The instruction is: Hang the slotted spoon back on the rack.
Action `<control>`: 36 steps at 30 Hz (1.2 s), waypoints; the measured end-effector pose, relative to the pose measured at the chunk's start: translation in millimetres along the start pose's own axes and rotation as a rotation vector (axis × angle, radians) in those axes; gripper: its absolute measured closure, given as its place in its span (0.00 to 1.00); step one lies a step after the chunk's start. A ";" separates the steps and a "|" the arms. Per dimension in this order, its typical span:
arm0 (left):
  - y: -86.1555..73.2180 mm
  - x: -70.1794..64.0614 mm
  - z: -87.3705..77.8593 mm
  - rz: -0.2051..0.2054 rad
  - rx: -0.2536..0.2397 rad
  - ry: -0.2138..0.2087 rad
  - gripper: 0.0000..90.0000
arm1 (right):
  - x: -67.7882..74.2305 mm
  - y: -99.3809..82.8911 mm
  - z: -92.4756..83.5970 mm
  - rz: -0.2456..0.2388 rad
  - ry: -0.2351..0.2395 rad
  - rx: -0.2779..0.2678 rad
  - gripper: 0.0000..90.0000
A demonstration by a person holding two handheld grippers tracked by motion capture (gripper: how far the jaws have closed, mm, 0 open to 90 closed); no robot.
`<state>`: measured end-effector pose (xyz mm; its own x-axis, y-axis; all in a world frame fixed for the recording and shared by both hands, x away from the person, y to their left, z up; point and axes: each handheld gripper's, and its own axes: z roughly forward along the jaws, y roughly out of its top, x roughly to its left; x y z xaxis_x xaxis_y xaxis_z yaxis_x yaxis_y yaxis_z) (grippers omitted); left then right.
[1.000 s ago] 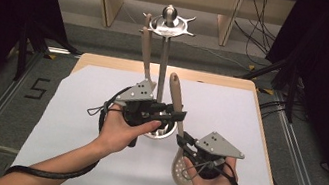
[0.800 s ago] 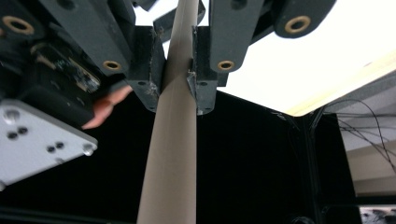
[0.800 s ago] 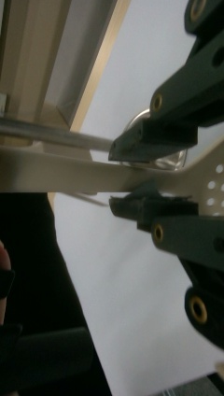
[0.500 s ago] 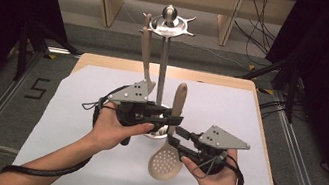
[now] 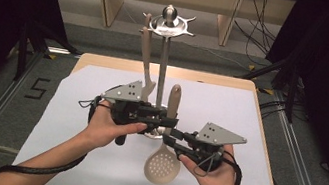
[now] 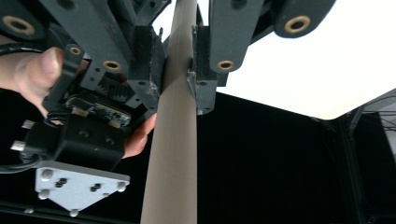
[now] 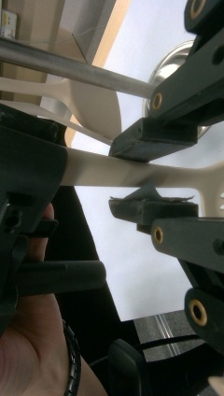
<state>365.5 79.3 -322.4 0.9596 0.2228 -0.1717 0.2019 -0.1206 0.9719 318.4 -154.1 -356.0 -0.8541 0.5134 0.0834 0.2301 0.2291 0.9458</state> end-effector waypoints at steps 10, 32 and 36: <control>-0.3 -1.2 2.0 -0.007 -0.022 0.003 0.84 | 2.5 2.4 -1.4 0.054 -0.016 0.016 0.87; -8.0 -6.7 8.7 0.023 -0.040 0.097 0.83 | 13.5 5.9 -1.8 0.105 -0.216 0.049 0.87; -5.6 -6.5 5.4 0.030 -0.039 0.086 0.84 | 13.6 6.0 0.0 0.073 -0.203 0.020 0.86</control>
<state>359.2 73.3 -327.6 0.9445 0.3021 -0.1295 0.1638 -0.0912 0.9823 308.1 -145.7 -349.3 -0.7236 0.6851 0.0842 0.2988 0.2010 0.9329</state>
